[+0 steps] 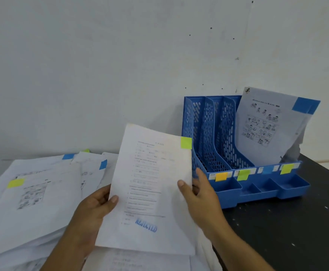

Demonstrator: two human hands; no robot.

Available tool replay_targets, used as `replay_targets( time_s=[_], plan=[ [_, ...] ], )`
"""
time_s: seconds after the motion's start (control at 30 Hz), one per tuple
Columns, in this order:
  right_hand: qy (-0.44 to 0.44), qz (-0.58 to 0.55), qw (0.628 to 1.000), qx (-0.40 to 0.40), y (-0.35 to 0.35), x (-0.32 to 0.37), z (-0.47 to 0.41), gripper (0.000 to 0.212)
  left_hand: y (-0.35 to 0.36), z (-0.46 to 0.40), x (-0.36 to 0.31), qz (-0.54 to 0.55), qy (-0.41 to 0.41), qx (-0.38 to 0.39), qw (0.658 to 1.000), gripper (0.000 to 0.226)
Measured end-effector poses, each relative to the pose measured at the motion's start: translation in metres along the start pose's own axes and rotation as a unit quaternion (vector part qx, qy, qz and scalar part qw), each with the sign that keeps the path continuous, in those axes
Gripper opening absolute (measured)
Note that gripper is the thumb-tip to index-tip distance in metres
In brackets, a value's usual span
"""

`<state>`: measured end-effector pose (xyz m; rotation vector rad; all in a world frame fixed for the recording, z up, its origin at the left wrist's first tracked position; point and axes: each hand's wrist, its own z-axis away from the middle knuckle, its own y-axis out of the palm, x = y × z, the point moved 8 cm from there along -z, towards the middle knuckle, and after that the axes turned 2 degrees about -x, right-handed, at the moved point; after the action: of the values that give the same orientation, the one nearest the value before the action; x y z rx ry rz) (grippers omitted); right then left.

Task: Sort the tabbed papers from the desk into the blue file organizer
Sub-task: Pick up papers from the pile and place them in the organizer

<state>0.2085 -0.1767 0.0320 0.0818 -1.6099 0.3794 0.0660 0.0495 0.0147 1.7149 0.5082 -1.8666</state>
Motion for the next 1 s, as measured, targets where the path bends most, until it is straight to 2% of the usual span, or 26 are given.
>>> replay_targets(
  time_s=[0.03, 0.1, 0.17, 0.3, 0.4, 0.47, 0.57, 0.67, 0.77, 0.8, 0.87, 0.9, 1.0],
  plan=[
    [0.022, -0.054, 0.998, 0.002, -0.002, 0.001, -0.002, 0.065, 0.003, 0.002, 0.0, 0.002, -0.001, 0.01, 1.0, 0.03],
    [0.056, -0.145, 0.988, 0.009, -0.011, 0.005, -0.003, 0.033, 0.008, 0.004, 0.001, 0.011, 0.003, 0.029, 1.0, 0.031],
    [0.068, -0.158, 0.985, 0.014, -0.021, 0.009, -0.004, 0.019, 0.011, 0.006, 0.0, 0.024, 0.008, 0.036, 0.999, 0.033],
    [0.031, -0.1, 0.994, 0.014, -0.045, 0.027, -0.004, 0.013, 0.02, 0.006, -0.001, 0.055, 0.02, 0.025, 0.998, 0.033],
    [0.003, -0.061, 0.998, 0.004, -0.068, 0.044, -0.006, 0.019, 0.025, 0.0, 0.004, 0.05, 0.037, 0.011, 0.998, 0.035],
    [-0.014, -0.074, 0.996, -0.038, -0.094, 0.058, -0.007, 0.02, 0.029, -0.003, 0.005, 0.012, 0.061, 0.005, 0.998, 0.033],
    [-0.051, -0.094, 0.983, -0.146, -0.146, 0.082, -0.008, 0.016, 0.035, -0.007, 0.008, -0.093, 0.118, -0.012, 0.989, 0.031],
    [-0.106, -0.096, 0.959, -0.247, -0.198, 0.107, -0.006, 0.016, 0.047, -0.006, 0.013, -0.268, 0.216, -0.016, 0.939, 0.038],
    [-0.154, -0.094, 0.932, -0.315, -0.234, 0.128, -0.006, 0.022, 0.061, -0.003, 0.014, -0.417, 0.356, -0.005, 0.837, 0.022],
    [-0.169, -0.085, 0.923, -0.336, -0.245, 0.134, -0.007, 0.025, 0.066, -0.006, 0.022, -0.452, 0.351, 0.026, 0.819, 0.036],
    [-0.192, -0.061, 0.909, -0.366, -0.26, 0.144, -0.011, 0.028, 0.065, -0.023, 0.044, -0.508, 0.316, 0.043, 0.8, 0.064],
    [-0.201, -0.049, 0.904, -0.375, -0.264, 0.147, -0.014, 0.028, 0.065, -0.028, 0.049, -0.515, 0.312, 0.057, 0.796, 0.067],
    [-0.213, 0.0, 0.895, -0.392, -0.267, 0.151, -0.024, 0.022, 0.071, -0.036, 0.053, -0.504, 0.319, 0.125, 0.793, 0.055]
  ],
)
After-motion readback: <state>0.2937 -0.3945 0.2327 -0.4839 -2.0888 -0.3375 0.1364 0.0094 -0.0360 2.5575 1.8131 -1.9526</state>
